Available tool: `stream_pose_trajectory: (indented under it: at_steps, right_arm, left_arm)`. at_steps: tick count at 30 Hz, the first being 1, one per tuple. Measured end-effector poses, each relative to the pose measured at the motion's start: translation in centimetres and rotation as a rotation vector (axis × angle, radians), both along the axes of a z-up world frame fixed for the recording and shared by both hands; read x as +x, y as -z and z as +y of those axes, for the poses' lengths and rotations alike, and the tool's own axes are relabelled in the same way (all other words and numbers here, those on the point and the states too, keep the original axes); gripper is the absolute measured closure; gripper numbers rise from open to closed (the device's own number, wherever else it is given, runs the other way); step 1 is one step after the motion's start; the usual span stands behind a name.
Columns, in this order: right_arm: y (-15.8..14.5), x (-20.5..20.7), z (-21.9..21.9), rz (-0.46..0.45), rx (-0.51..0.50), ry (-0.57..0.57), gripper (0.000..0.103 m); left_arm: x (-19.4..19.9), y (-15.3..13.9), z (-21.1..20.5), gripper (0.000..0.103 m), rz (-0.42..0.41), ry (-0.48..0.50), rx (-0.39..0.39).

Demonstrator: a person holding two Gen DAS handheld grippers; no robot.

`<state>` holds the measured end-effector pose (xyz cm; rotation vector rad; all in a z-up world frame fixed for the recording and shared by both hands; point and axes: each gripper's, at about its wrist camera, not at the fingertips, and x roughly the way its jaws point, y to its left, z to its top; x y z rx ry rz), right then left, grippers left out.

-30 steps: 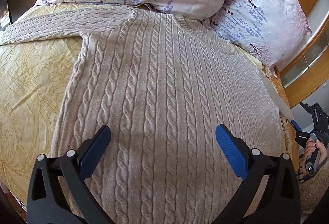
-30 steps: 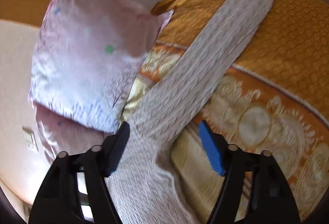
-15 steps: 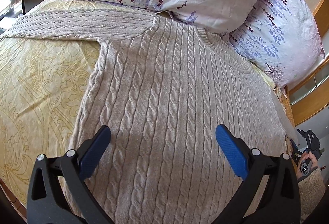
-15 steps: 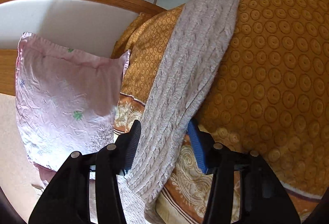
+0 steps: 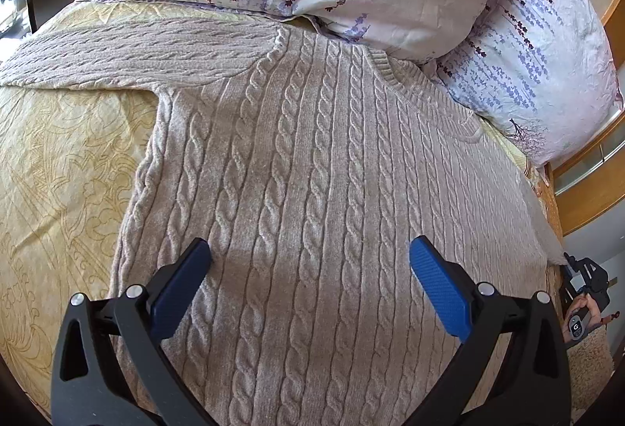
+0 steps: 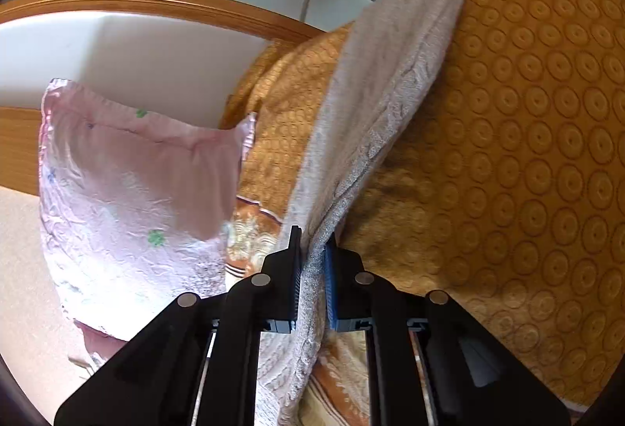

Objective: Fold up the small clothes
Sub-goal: 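Move the right tool to the sweater sleeve and close on its cuff, then lift the sleeve with the right tool, lay it across the body, release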

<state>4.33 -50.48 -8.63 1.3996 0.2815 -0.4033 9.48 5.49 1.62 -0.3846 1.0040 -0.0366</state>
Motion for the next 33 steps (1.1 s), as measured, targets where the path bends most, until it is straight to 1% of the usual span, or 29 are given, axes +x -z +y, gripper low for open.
stream_pose_trajectory:
  at_steps: [4, 8, 11, 12, 15, 17, 19, 22, 25, 27, 28, 31, 32, 33]
  right_arm:
    - [-2.0, 0.3, 0.3, -0.095, -0.035, -0.03, 0.092]
    - [-4.9, 1.5, 1.4, -0.2, -0.097, -0.104, 0.092]
    - [-7.5, 3.1, 3.4, -0.274, -0.164, -0.202, 0.092]
    - [-8.4, 3.9, 4.5, -0.293, -0.19, -0.253, 0.092]
    - [-9.9, 6.1, 7.7, -0.311, -0.241, -0.38, 0.092]
    - [-10.2, 7.7, 10.2, -0.3, -0.261, -0.467, 0.092]
    - [-9.6, 9.3, 12.9, -0.265, -0.273, -0.556, 0.092]
    - [-7.2, 11.7, 16.9, -0.143, -0.298, -0.691, 0.092]
    - [-4.3, 13.4, 20.5, 0.0, -0.335, -0.81, 0.092]
    - [-3.1, 13.9, 22.0, 0.073, -0.367, -0.857, 0.092]
    - [-2.7, 13.8, 22.1, 0.091, -0.374, -0.866, 0.092]
    - [-3.1, 13.9, 22.2, 0.099, -0.365, -0.856, 0.09]
    - [-3.2, 13.8, 21.9, 0.098, -0.353, -0.851, 0.084]
    - [-3.3, 13.4, 21.5, 0.097, -0.341, -0.847, 0.071]
  left_arm:
    - [0.4, 0.1, -0.1, 0.002, 0.004, 0.011, -0.005]
    - [1.0, 0.2, -0.2, 0.002, 0.006, 0.016, -0.003]
    - [1.3, 0.2, -0.3, 0.002, 0.003, 0.026, -0.009]
    - [1.4, 0.2, -0.3, 0.002, 0.002, 0.029, -0.011]
    - [1.7, 0.2, -0.2, 0.002, 0.0, 0.035, -0.015]
    - [1.8, 0.2, -0.2, 0.002, -0.003, 0.039, -0.017]
    - [1.9, 0.3, -0.2, 0.002, -0.007, 0.043, -0.023]
    - [2.1, 0.4, -0.1, 0.002, -0.013, 0.048, -0.033]
    - [2.3, 0.5, 0.0, 0.002, -0.016, 0.051, -0.039]
    - [2.4, 0.6, 0.0, 0.002, -0.018, 0.053, -0.042]
    - [2.4, 0.6, 0.1, 0.002, -0.02, 0.054, -0.044]
    - [2.6, 0.7, 0.1, 0.002, -0.022, 0.058, -0.044]
    - [2.7, 0.8, 0.1, 0.002, -0.023, 0.06, -0.043]
    - [2.8, 0.8, 0.0, 0.002, -0.024, 0.062, -0.04]
